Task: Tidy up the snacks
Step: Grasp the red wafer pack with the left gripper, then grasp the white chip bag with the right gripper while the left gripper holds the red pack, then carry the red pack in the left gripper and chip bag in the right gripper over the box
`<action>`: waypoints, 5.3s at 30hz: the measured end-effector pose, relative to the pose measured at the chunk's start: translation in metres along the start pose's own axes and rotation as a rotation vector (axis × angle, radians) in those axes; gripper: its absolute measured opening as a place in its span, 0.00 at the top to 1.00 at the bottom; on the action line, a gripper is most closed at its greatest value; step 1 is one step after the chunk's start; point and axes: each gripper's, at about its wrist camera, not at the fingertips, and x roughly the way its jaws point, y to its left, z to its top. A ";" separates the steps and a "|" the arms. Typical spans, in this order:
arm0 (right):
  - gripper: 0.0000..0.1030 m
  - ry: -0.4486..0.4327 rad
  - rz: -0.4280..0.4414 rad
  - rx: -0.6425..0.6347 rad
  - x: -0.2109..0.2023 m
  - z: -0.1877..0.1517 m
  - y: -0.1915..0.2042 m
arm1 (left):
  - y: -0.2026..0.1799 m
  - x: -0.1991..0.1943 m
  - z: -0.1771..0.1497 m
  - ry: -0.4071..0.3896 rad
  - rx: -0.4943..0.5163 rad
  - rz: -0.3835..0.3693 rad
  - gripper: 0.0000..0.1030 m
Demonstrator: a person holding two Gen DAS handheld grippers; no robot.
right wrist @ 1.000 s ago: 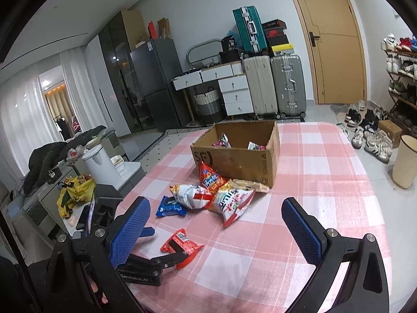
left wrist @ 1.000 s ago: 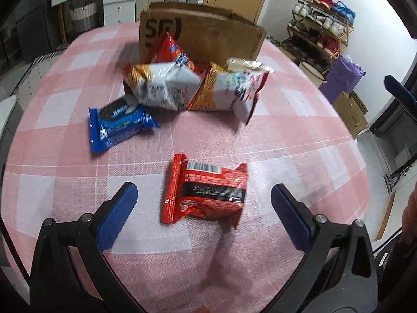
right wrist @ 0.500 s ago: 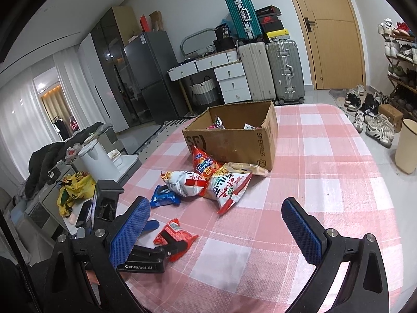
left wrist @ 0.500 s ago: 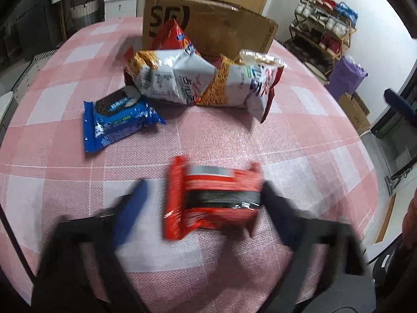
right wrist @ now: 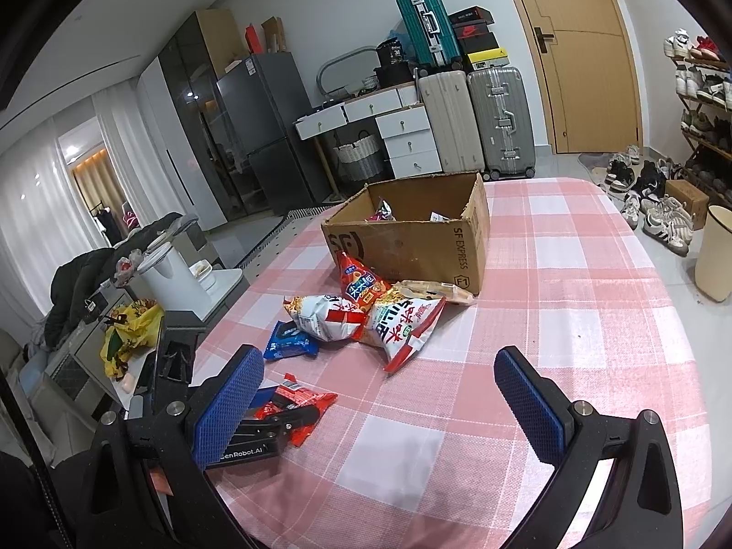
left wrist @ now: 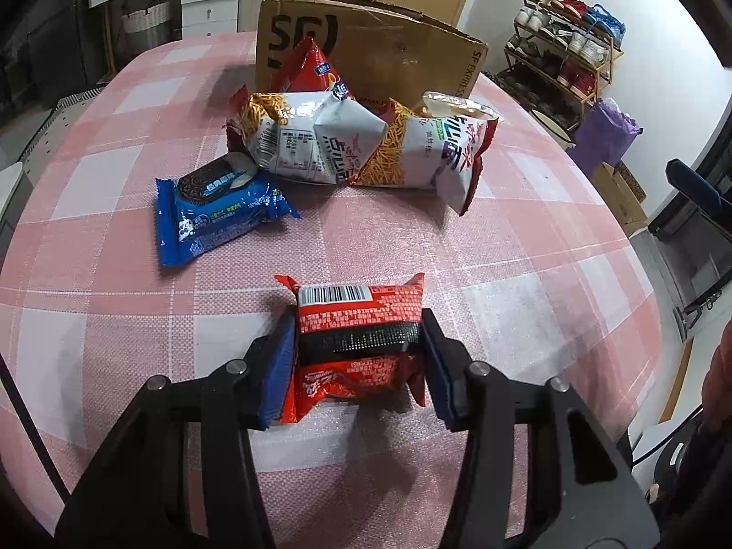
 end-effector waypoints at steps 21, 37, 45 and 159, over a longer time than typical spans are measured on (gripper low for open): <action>0.01 0.114 0.021 0.051 0.053 0.000 -0.023 | 0.021 -0.055 -0.004 -0.063 -0.040 -0.041 0.54; 0.01 0.236 0.106 0.114 0.145 0.017 -0.046 | 0.029 -0.074 0.006 -0.094 -0.052 -0.034 0.54; 0.01 0.278 0.149 0.183 0.182 0.021 -0.053 | 0.036 -0.079 0.015 -0.106 -0.066 -0.027 0.54; 0.61 0.041 0.008 -0.044 0.185 0.246 -0.051 | 0.029 0.010 0.333 -0.199 0.037 -0.037 0.54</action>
